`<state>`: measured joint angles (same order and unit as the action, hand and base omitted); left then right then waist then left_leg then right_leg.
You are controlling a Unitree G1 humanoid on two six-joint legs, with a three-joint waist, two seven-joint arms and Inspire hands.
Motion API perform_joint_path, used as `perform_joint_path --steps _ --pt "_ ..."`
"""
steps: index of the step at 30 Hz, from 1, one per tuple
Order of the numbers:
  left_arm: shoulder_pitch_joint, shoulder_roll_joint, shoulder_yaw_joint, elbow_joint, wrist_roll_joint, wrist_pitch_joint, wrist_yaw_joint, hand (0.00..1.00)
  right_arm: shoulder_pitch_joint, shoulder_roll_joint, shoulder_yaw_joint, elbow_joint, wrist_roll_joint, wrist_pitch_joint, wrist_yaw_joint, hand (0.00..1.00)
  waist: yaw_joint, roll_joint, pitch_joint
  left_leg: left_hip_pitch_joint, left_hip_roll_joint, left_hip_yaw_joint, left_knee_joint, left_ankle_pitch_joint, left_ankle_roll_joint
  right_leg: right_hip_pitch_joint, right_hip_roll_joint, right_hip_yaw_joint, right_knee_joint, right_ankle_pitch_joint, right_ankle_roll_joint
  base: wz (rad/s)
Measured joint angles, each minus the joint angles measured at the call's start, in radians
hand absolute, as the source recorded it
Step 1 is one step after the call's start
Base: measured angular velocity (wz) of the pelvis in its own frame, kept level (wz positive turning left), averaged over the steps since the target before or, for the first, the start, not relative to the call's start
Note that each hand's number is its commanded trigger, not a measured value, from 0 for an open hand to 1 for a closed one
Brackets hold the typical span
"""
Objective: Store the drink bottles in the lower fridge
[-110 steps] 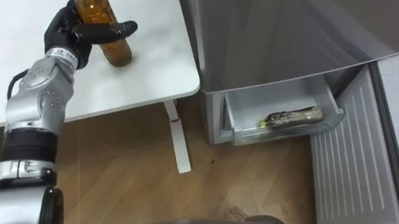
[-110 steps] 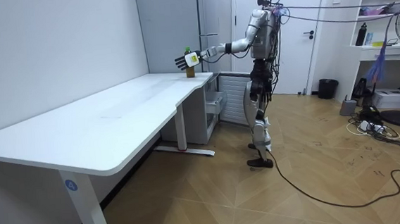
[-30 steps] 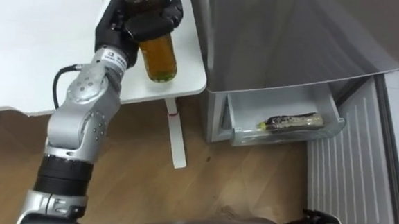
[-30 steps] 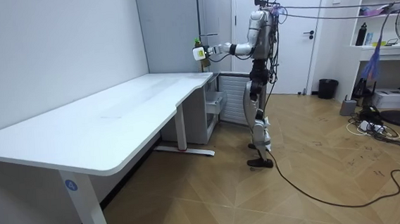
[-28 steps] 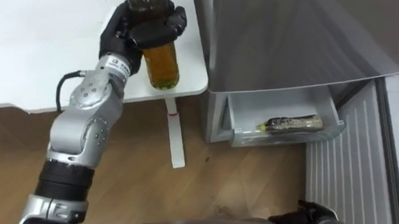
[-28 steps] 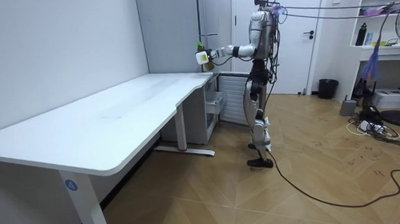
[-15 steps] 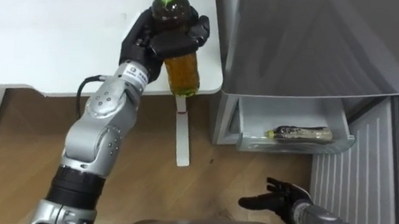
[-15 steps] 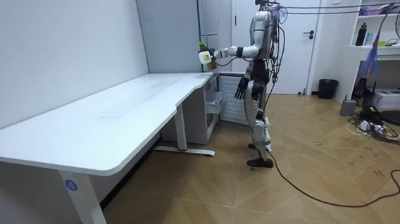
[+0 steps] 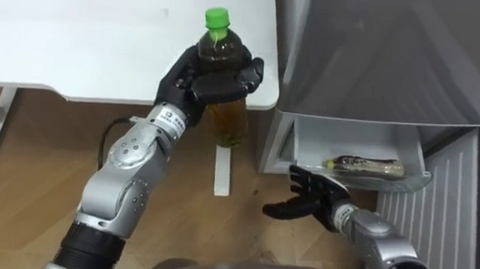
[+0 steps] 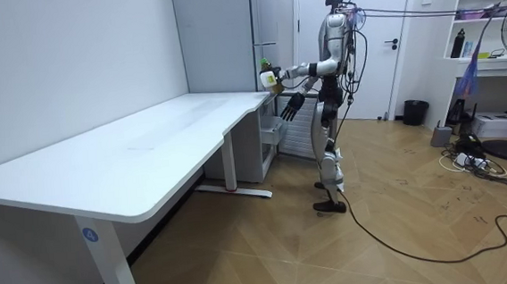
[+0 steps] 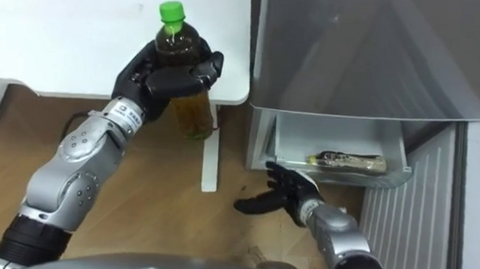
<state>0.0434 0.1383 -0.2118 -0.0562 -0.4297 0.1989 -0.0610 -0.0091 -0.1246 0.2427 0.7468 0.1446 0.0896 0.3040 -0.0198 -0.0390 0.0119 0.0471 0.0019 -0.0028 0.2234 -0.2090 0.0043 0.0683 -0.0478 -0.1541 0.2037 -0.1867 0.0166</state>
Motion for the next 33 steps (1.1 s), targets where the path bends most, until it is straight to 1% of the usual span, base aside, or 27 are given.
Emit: perform_joint_path --steps 2,5,8,12,14,17,20,22,24,27,30,32,33 --pt "0.015 0.003 -0.002 0.0 0.0 0.0 -0.02 1.0 0.016 -0.003 0.003 -0.087 -0.01 0.0 0.049 0.0 0.0 0.0 0.0 0.0 0.0 -0.001 0.0 0.0 0.0 0.002 0.0 -0.002 0.0 0.0 0.0 0.02" --pt "0.03 0.013 -0.016 0.012 0.0 0.0 -0.04 1.0 0.02 -0.003 0.015 -0.146 -0.009 -0.001 0.106 0.0 0.0 -0.001 0.0006 0.012 0.0 -0.002 -0.001 0.0 0.0 0.013 0.0 -0.005 0.0 0.0 0.0 0.0" --pt "0.044 0.02 -0.031 0.024 0.003 0.0 -0.053 1.0 0.031 -0.005 0.021 -0.176 -0.01 -0.001 0.146 0.0 0.0 -0.003 0.0012 0.017 0.001 -0.003 -0.001 0.0 0.0 0.02 -0.001 -0.014 0.0 0.0 0.0 0.04" --pt "0.048 0.026 -0.033 0.025 0.003 0.0 -0.071 1.0 0.031 -0.01 0.021 -0.186 -0.01 0.002 0.209 0.0 0.003 -0.003 0.0017 0.016 0.001 -0.002 -0.004 0.0 0.0 0.016 -0.001 -0.012 0.002 0.0 0.0 0.0" --pt "0.048 0.026 -0.034 0.026 0.011 -0.001 -0.087 1.0 0.035 -0.017 0.022 -0.217 -0.022 0.013 0.244 0.0 0.005 -0.003 0.0021 0.017 0.001 -0.002 -0.005 -0.001 0.0 0.016 0.0 -0.011 0.003 0.0 0.0 0.0" --pt "0.049 0.026 -0.043 0.026 0.012 -0.002 -0.135 1.0 0.049 -0.031 0.029 -0.295 -0.033 0.017 0.303 0.0 0.012 -0.011 0.0044 0.017 0.002 -0.002 -0.004 -0.001 0.0 0.016 0.0 -0.011 0.004 0.0 -0.001 0.0" --pt "0.05 0.026 -0.067 0.027 0.011 -0.002 -0.164 1.0 0.063 -0.033 0.043 -0.334 -0.032 0.022 0.348 0.0 0.027 -0.02 0.0024 0.012 0.001 0.0 -0.003 -0.001 0.0 0.013 0.0 -0.011 0.001 0.0 -0.001 0.0" --pt "0.051 0.027 -0.08 0.03 0.011 -0.002 -0.18 1.0 0.065 -0.031 0.055 -0.339 -0.032 0.024 0.374 0.0 0.029 -0.026 0.0011 0.006 0.001 0.0 -0.003 -0.001 0.0 0.007 -0.001 -0.011 0.001 0.0 -0.001 0.0" --pt "0.051 0.027 -0.087 0.039 0.011 -0.002 -0.194 1.0 0.066 -0.032 0.06 -0.351 -0.032 0.034 0.388 0.0 0.032 -0.028 0.0001 0.001 0.001 0.0 -0.002 0.0 0.0 0.003 -0.001 -0.011 0.002 0.0 0.0 0.0" --pt "0.051 0.027 -0.089 0.056 0.011 -0.002 -0.197 1.0 0.066 -0.033 0.062 -0.363 -0.032 0.034 0.398 0.0 0.031 -0.027 0.0005 0.0 0.001 -0.001 -0.002 0.0 0.0 0.003 -0.001 -0.011 0.002 0.001 0.0 0.0" --pt "0.051 0.027 -0.09 0.064 0.012 -0.002 -0.198 1.0 0.066 -0.039 0.07 -0.37 -0.032 0.035 0.398 0.0 0.03 -0.022 0.0018 -0.002 0.001 -0.002 -0.001 0.0 0.0 0.001 -0.001 -0.013 0.002 0.001 0.0 0.0" --pt "0.051 0.027 -0.092 0.075 0.012 -0.004 -0.203 1.0 0.066 -0.04 0.072 -0.37 -0.031 0.036 0.399 0.0 0.028 -0.014 0.0047 -0.003 0.001 -0.002 -0.002 -0.001 0.0 0.0 -0.001 -0.013 0.002 0.001 0.0 0.0" --pt "0.051 0.027 -0.098 0.081 0.011 -0.006 -0.204 1.0 0.066 -0.041 0.075 -0.37 -0.03 0.036 0.399 0.0 0.028 -0.013 0.0045 -0.003 0.001 -0.002 -0.003 -0.001 0.0 0.0 -0.001 -0.013 0.003 0.001 0.0 0.0"
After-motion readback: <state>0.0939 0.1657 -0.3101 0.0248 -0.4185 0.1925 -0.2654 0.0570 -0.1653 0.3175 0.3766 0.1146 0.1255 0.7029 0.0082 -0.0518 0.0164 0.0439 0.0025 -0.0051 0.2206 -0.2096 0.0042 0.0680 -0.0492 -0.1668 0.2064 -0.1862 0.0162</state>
